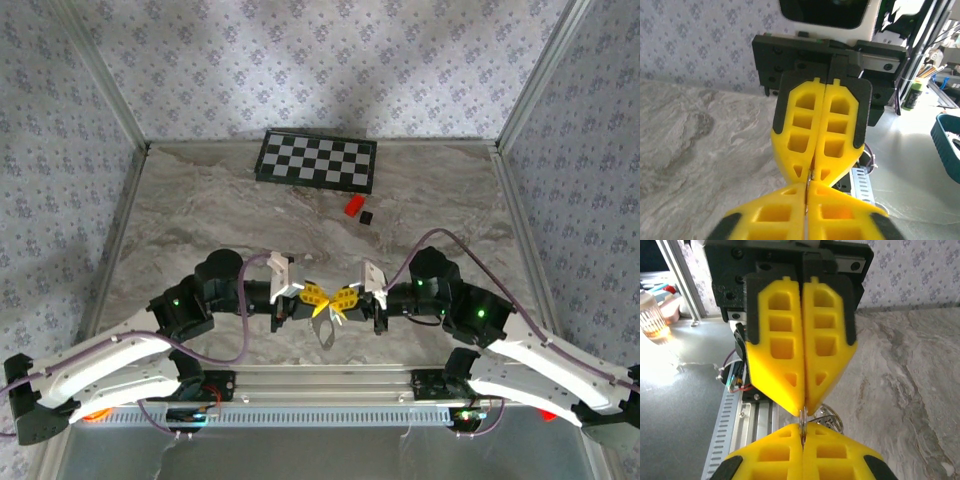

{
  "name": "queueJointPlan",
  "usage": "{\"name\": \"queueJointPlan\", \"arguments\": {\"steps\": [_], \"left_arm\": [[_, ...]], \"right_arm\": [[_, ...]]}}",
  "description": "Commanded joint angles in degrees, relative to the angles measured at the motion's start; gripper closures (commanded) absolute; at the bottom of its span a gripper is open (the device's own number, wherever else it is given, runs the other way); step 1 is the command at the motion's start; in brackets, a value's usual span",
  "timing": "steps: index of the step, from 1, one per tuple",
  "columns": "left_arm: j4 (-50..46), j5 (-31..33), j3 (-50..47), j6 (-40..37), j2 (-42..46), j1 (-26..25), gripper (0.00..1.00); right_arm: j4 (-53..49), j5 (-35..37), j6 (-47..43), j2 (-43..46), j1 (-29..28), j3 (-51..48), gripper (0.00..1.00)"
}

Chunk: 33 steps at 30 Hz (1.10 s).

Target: Put the keys on the keyring

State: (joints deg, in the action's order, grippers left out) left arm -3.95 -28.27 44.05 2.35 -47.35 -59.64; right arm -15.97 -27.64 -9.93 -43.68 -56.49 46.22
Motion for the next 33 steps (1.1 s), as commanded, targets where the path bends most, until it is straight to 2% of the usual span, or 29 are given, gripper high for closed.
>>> {"name": "queueJointPlan", "arguments": {"steps": [1, 3, 8, 15, 21, 24, 33], "left_arm": [[-7.32, 2.12, 4.49, -1.65, -0.17, -0.04, 0.74], [-9.81, 2.76, 5.58, -2.54, -0.43, -0.04, 0.7], [-13.57, 3.3, 7.34, -4.26, -0.97, 0.01, 0.69], [-12.49, 3.05, 7.64, -4.99, -2.5, -0.04, 0.67], [-9.97, 1.67, 7.53, -4.76, -4.04, -0.04, 0.67], [-9.85, 1.05, 7.8, -4.75, -4.75, -0.04, 0.72], [-10.1, 0.86, 7.26, -4.47, -5.25, -0.04, 0.74]], "right_arm": [[-6.04, 2.61, -5.16, -1.35, 0.34, 5.53, 1.0], [-9.59, 3.66, -6.83, -2.81, 0.14, 7.67, 1.0], [-15.26, 4.89, -8.94, -5.08, -0.46, 11.13, 1.0], [-19.7, 4.28, -11.65, -7.05, -1.99, 13.29, 1.0], [-19.14, 4.54, -11.93, -6.95, -2.92, 13.04, 1.0], [-18.71, 4.23, -11.88, -6.75, -3.1, 12.85, 1.0], [-16.83, 3.85, -11.85, -7.14, -3.0, 12.67, 1.0]]}}
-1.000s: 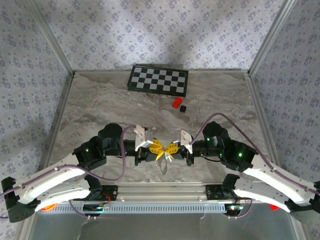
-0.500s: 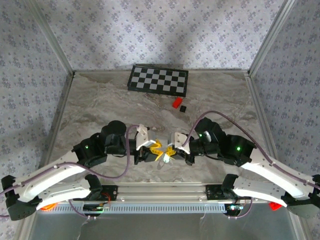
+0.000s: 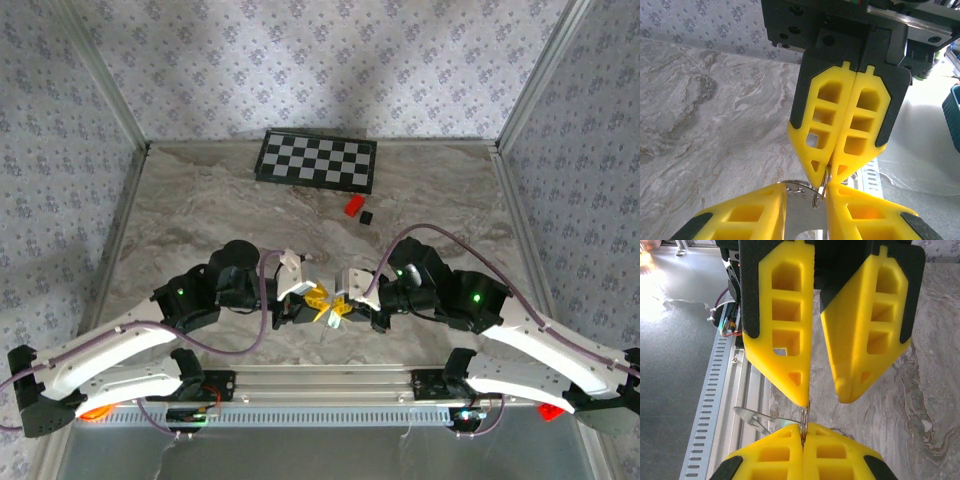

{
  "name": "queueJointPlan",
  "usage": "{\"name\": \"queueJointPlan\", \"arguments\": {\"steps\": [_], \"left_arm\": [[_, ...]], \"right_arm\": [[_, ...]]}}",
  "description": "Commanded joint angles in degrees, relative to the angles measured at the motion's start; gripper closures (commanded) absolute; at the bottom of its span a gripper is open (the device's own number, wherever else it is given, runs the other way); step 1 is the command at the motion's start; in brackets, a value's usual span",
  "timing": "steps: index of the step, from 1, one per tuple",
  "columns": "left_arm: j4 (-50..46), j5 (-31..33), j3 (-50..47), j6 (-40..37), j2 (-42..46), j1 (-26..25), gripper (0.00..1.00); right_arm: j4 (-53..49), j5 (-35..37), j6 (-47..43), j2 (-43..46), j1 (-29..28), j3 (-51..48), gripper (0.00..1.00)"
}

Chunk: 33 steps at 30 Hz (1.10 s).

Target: Put the keys on the keyring

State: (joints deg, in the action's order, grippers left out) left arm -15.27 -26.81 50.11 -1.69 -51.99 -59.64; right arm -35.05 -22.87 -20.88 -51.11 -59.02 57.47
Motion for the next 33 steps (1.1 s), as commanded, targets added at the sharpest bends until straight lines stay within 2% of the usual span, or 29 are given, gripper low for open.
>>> {"name": "queueJointPlan", "arguments": {"steps": [1, 6, 10, 13, 17, 20, 25, 33], "left_arm": [[0.97, -0.32, 1.26, -0.59, -0.82, -0.04, 0.74], [1.41, -0.2, 0.95, -0.96, -1.67, -0.05, 0.76], [2.14, -0.19, 0.52, -1.21, -1.71, -0.04, 0.86], [2.48, -0.26, 0.16, -1.15, -1.45, -0.04, 0.89], [2.53, -0.53, -0.15, -1.21, -1.07, -0.09, 0.88], [2.37, -1.36, -0.3, -1.23, -0.78, -0.04, 0.81], [1.77, -1.85, -0.27, -1.27, -0.85, -0.04, 0.77], [1.12, -1.0, -0.19, -1.93, -1.32, -0.56, 0.77]], "right_arm": [[2.32, -1.12, -0.91, 0.27, -0.47, 1.41, 1.0], [2.74, -1.91, -0.74, 0.09, -0.47, 1.15, 1.0], [3.04, -2.25, -0.73, 0.11, -0.46, 0.89, 1.0], [3.11, -2.29, -0.63, -0.09, -0.39, 0.75, 1.0], [3.16, -2.27, -0.47, -0.26, -0.3, 0.45, 1.0], [3.01, -2.18, -0.21, -0.31, 0.09, 0.53, 1.0], [2.88, -1.98, -0.12, -0.31, 0.4, 0.54, 1.0], [3.1, -1.8, 0.19, -0.73, 0.5, 0.89, 1.0]]}}
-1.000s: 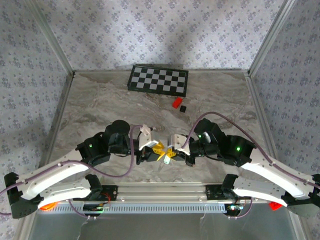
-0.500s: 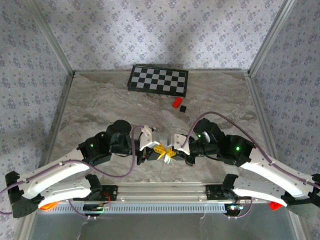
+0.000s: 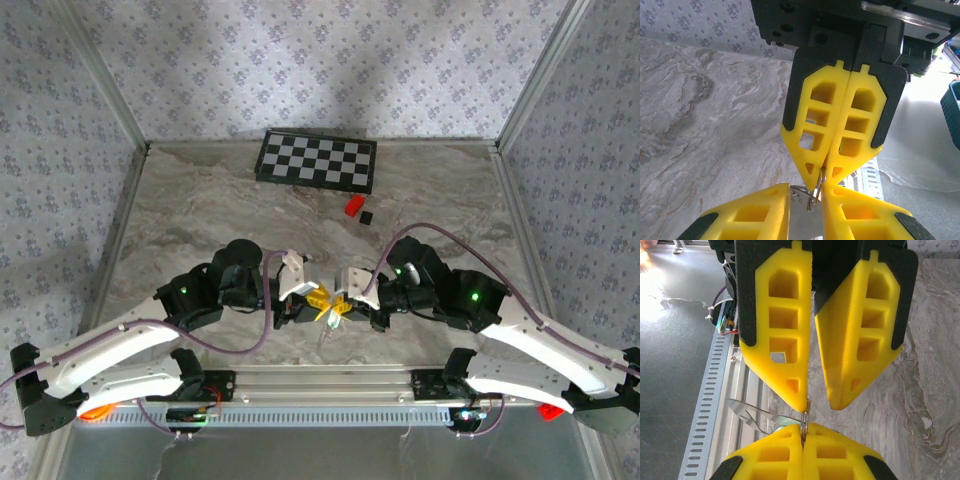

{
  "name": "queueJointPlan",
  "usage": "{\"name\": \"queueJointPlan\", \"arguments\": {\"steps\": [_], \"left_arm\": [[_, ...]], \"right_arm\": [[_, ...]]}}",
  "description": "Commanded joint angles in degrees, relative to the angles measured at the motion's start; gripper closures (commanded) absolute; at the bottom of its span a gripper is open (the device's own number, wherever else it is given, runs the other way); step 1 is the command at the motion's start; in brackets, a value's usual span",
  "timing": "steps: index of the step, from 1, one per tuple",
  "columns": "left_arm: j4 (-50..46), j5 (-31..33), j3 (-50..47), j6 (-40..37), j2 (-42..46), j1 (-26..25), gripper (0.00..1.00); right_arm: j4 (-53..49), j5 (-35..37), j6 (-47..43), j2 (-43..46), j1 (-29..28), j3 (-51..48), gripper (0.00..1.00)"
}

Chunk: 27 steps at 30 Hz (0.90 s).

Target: Put the keys on the keyring

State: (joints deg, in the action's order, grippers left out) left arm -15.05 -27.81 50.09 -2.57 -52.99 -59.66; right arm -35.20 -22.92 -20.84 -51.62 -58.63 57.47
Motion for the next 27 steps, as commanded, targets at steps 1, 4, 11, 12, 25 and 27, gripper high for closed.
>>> {"name": "queueJointPlan", "arguments": {"steps": [1, 4, 11, 12, 25, 27], "left_arm": [[1.01, -0.05, -0.22, -1.08, -0.35, -0.54, 0.75], [0.98, -0.19, -0.1, -1.13, -0.25, -0.55, 0.68], [0.04, 0.01, 0.72, -1.67, -0.5, -0.55, 0.68], [-0.22, 0.2, 0.84, -1.89, -0.59, -0.54, 0.68], [0.3, 2.79, 0.58, -2.25, 0.02, -0.54, 1.0], [0.91, 2.77, 0.58, -2.02, 0.32, -0.54, 1.0]], "right_arm": [[3.13, -1.08, 0.28, -0.5, 0.05, 0.93, 1.0], [2.94, -0.42, 0.27, -0.94, 0.08, 1.09, 1.0], [3.03, -0.51, 0.19, -0.93, 0.15, 1.42, 1.0], [2.96, -0.62, 0.19, -0.93, 0.2, 1.54, 1.0], [3.23, -2.46, 0.02, 0.39, 0.39, 1.11, 1.0], [3.38, -2.72, 0.0, 0.62, 0.36, 0.91, 1.0]]}}
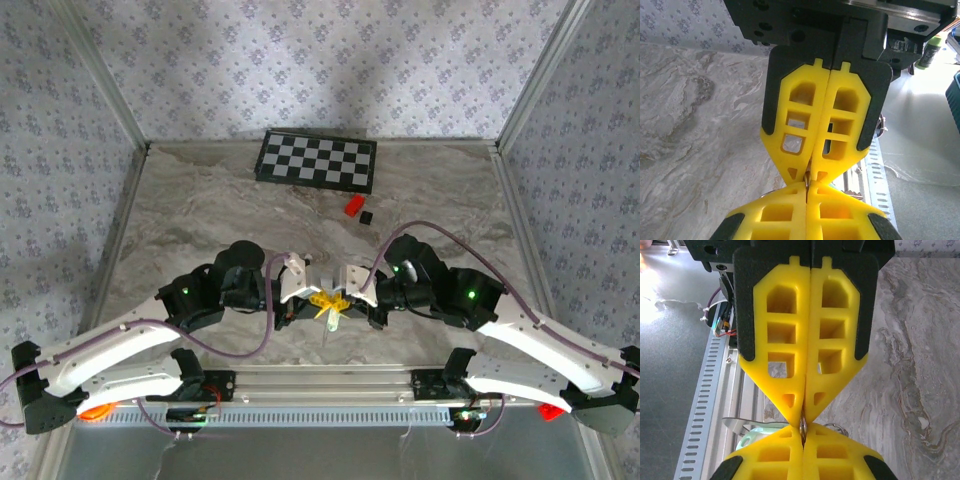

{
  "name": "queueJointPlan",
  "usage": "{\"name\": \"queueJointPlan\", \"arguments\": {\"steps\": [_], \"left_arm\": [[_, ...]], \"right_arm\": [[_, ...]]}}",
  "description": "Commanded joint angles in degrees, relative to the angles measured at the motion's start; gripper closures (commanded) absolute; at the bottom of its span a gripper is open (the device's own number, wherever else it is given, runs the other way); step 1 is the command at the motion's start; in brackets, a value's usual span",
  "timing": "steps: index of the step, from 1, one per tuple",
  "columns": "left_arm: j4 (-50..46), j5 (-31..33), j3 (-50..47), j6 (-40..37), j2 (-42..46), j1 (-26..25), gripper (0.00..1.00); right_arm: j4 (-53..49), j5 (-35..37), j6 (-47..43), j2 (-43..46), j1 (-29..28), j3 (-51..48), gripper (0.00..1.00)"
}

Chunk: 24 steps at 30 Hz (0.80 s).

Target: Put the keys on the keyring

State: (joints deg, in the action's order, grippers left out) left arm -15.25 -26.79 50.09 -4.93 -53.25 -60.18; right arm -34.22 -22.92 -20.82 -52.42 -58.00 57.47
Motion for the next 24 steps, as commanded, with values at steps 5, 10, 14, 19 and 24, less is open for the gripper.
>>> {"name": "queueJointPlan", "arguments": {"steps": [5, 10, 14, 19, 24], "left_arm": [[4.21, 1.21, -0.29, 1.53, 2.75, -0.02, 1.0], [8.21, 0.0, -1.51, 2.81, 4.61, -0.02, 1.0], [13.3, -0.45, -3.74, 4.76, 5.9, -0.02, 1.0], [17.35, -0.9, -5.5, 6.39, 6.81, -0.02, 1.0], [19.24, -0.72, -6.32, 6.63, 7.6, -0.2, 1.0]], "right_arm": [[2.66, -3.09, 0.26, 1.84, -0.36, 0.46, 0.98], [4.46, -2.57, 1.16, 3.13, -0.37, -1.16, 0.87], [6.4, -2.94, 2.4, 4.42, -0.15, -2.12, 0.87], [6.8, -4.16, 3.45, 4.95, -0.01, -2.52, 0.83], [8.08, -4.46, 4.89, 5.57, 0.29, -3.08, 0.78]]}}
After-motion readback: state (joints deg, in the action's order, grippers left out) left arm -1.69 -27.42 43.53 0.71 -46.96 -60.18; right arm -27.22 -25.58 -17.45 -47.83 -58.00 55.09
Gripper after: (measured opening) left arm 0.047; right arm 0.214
